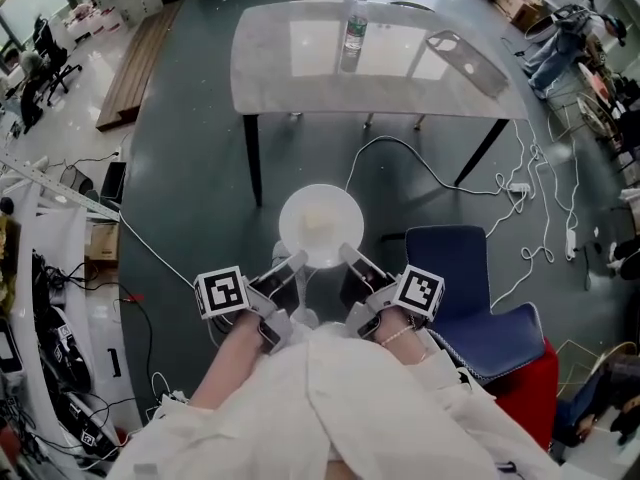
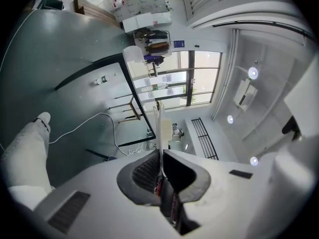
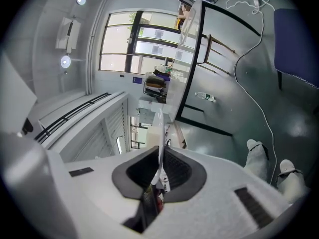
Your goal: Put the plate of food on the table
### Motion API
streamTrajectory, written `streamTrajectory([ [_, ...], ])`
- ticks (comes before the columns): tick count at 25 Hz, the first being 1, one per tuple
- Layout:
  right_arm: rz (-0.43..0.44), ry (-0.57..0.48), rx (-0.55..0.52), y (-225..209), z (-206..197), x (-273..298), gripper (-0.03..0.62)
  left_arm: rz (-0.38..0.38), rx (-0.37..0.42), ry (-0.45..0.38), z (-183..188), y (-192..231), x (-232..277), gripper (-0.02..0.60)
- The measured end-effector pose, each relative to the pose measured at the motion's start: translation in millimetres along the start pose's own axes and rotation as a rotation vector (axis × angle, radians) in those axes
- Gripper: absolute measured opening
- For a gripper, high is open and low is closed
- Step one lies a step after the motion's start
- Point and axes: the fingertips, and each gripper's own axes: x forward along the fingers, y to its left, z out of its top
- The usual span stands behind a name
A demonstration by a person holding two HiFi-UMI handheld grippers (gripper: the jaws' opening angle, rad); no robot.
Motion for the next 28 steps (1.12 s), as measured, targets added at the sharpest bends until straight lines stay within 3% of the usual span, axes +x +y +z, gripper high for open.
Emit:
streamTrajectory([
  [8, -0.020, -0.020, 0.001, -9, 37, 39, 0.014, 0.008, -0.044, 0.017, 45, 8, 31, 0.026],
  [28, 0.019, -0.102, 0.021, 29, 154, 240, 0.014, -0.002, -0.004, 0.101, 274, 5, 105, 0.026],
])
